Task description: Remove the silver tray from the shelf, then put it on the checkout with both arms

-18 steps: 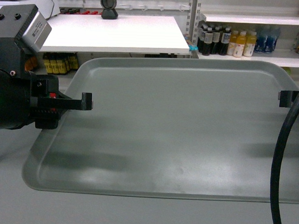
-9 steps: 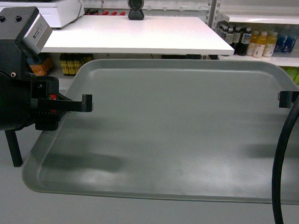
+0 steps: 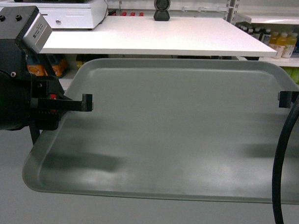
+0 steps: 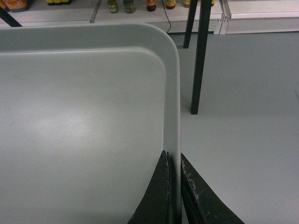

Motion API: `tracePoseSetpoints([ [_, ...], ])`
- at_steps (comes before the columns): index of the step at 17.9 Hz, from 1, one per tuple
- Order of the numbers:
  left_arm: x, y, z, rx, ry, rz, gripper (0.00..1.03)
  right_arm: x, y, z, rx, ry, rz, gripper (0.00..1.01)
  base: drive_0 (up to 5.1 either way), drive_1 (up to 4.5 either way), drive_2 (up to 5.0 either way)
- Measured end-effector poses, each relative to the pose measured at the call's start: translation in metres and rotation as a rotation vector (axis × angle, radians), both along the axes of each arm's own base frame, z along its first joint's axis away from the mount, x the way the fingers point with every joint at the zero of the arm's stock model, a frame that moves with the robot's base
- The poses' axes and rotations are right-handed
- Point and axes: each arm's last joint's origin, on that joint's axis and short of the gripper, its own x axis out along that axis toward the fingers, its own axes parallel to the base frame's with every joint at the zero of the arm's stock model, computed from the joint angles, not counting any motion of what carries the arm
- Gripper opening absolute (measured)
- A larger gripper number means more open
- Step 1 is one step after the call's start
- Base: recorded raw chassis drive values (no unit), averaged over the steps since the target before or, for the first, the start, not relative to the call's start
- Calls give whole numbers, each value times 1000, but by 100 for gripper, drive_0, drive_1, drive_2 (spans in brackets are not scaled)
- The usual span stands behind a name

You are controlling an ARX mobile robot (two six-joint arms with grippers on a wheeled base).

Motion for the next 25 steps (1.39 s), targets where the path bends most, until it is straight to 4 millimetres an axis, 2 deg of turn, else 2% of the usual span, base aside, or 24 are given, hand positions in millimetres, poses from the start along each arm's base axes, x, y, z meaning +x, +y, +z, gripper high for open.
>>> tracePoseSetpoints([
  [14,0,0,0,3,2,2,3,0,0,0,-1,1,1,3,-495,251,251],
  [25,0,0,0,2,3,1,3,0,0,0,-3,1,2,3,9,429,-411],
])
